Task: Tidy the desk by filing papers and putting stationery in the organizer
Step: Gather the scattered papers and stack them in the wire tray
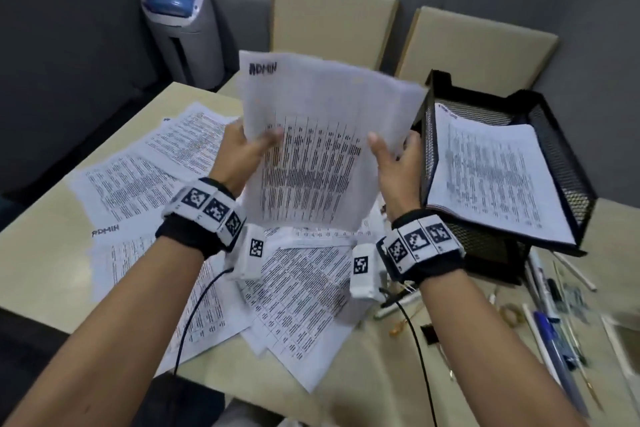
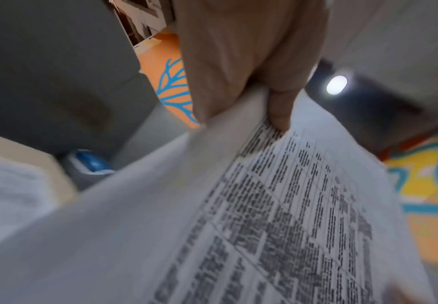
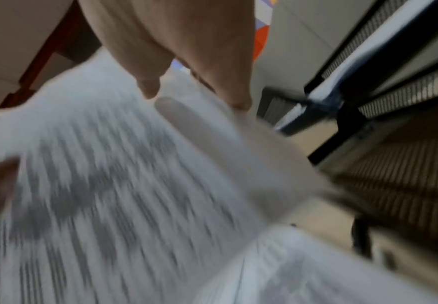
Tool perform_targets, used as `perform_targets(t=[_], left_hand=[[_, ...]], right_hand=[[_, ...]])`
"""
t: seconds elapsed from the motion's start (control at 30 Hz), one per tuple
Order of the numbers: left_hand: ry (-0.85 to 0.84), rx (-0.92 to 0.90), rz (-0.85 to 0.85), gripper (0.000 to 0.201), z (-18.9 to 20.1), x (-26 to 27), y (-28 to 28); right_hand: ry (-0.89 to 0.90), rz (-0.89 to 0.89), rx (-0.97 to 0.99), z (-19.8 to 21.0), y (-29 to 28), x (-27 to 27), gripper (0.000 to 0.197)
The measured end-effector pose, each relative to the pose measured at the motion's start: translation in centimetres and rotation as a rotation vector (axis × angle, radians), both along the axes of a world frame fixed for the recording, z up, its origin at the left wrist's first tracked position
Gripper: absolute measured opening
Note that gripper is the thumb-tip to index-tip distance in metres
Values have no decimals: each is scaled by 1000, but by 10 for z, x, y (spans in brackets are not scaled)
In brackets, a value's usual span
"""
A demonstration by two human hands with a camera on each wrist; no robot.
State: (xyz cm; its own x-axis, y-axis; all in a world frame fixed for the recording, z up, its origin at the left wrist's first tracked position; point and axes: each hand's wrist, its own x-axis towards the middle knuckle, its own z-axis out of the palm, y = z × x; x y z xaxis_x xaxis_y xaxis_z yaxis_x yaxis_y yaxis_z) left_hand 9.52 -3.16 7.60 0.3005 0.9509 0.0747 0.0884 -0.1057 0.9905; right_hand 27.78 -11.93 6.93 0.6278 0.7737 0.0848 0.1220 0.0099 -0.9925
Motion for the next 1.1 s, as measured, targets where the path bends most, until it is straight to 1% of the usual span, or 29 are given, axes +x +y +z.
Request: perform_targets(t=[0.07,0.1,0.13,0.2,0.23,0.3,0.37,0.43,0.47,0.53,0.57,0.63,0.73,0.8,0.83,0.9,0.97,1.03,1.1], left_hand=[[-139,56,10,6,30,24,2],[-208,77,-13,7,45,38,3],[-269,91,-49,8,59,52,3],[-372,77,-124,9,81,89,1],[-392,54,-124,11,89,100,3],[-374,-11,-133,16,98,138,2],[-268,-54,-196,31,97,176,-8],[-102,-101,-279,55,84,207,-25],[16,-96,-295,66,74,220,-34],[234,-26,-296,89,52,240,-53],[317,19,-307,93,41,248,-60],[507,114,-346,87,23,263,-68],[807,250,-511,63,12,275,-77],[1035,350,-591,52,6,278,-81],[1099,420,-607,52,4,277,-82],[1119,559,-600,60,3,274,-80],[1035,624,-562,61,7,263,-73],[924,557,-466,59,12,241,-60],[875,460,-349,55,10,212,-40]], right_hand=[[-41,-59,-6,4,-10,11,53],[-77,-63,-29,5,-16,18,54],[-124,-63,-48,5,-22,28,51],[-212,-108,-77,10,-42,57,36],[-232,-138,-83,14,-46,65,30],[-290,-263,-80,25,-64,95,28],[-324,-389,-73,34,-80,127,31],[-317,-465,-129,36,-94,157,36],[-325,-485,-196,35,-99,169,38],[-364,-484,-350,27,-106,190,38],[-371,-464,-404,22,-109,197,37],[-387,-420,-501,10,-113,205,36],[-465,-357,-661,-3,-117,211,34],[-528,-334,-707,-9,-117,213,37],[-567,-335,-710,-11,-116,214,41],[-693,-374,-723,-12,-114,213,51],[-828,-440,-712,-6,-108,204,57],[-883,-469,-621,6,-95,188,58],[-832,-429,-474,16,-74,164,56]])
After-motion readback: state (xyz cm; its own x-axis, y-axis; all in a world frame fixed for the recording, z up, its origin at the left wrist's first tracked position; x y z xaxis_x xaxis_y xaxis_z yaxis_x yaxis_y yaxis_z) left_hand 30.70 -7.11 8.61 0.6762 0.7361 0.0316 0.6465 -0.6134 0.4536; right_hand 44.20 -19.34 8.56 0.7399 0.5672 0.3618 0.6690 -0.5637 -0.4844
